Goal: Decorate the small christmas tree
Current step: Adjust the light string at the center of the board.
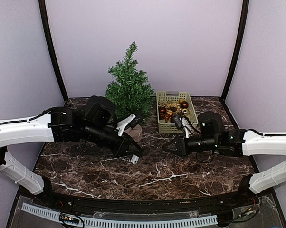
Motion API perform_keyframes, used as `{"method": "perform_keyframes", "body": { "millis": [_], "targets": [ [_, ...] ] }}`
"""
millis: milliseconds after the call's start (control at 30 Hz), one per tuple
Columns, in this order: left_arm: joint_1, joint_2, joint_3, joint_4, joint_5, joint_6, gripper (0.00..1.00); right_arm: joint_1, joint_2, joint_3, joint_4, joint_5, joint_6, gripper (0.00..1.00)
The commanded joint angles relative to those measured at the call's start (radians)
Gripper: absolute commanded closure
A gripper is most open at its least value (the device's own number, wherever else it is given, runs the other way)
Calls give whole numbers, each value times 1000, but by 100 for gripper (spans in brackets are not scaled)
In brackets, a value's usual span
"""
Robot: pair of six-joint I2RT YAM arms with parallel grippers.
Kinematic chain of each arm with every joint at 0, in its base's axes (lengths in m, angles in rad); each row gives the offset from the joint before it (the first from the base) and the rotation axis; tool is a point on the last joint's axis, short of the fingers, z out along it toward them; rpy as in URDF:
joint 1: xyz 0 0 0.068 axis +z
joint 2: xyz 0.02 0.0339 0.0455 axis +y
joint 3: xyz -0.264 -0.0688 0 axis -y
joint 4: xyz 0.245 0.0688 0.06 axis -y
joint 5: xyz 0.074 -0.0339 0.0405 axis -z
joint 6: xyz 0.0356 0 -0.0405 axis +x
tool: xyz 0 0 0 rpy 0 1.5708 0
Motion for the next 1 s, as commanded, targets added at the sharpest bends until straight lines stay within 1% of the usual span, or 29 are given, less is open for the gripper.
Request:
{"method": "perform_keyframes", "body": {
  "millis": [0,67,100,133,200,233,300,400,500,600,733,833,900,967],
  "targets": [
    [7,-36,-22,22,-17,5,100,7,17,29,97,-60,4,94],
    [10,-44,-27,13,-37,11,100,7,12,45,62,-33,-10,100],
    [16,-50,-31,7,-60,14,100,5,1,61,28,13,-22,100],
    [23,-55,-42,-11,-75,15,100,6,-12,83,-44,62,-44,100],
    [60,-72,-70,-40,-109,10,100,4,-45,156,-182,196,-99,100],
    [97,-89,-82,-50,-127,7,100,0,-61,203,-254,267,-129,100],
    [153,-120,-119,-80,-156,0,100,-21,-90,305,-377,439,-178,100],
    [227,-178,-161,-98,-181,-4,100,-98,-111,421,-523,602,-232,100],
    [271,-225,-177,-130,-227,-5,100,-194,-126,495,-608,727,-279,100],
    [327,-288,-178,-165,-309,-5,100,-327,-135,534,-639,801,-315,100],
    [373,-367,-169,-191,-365,6,100,-554,-96,587,-680,791,-306,100],
    [376,-407,-168,-173,-316,49,100,-671,-71,620,-692,789,-290,100],
    [375,-430,-169,-165,-282,82,100,-723,-68,637,-689,786,-281,100],
    [375,-435,-164,-171,-260,111,100,-756,-69,651,-694,816,-277,100]
  ]
}}
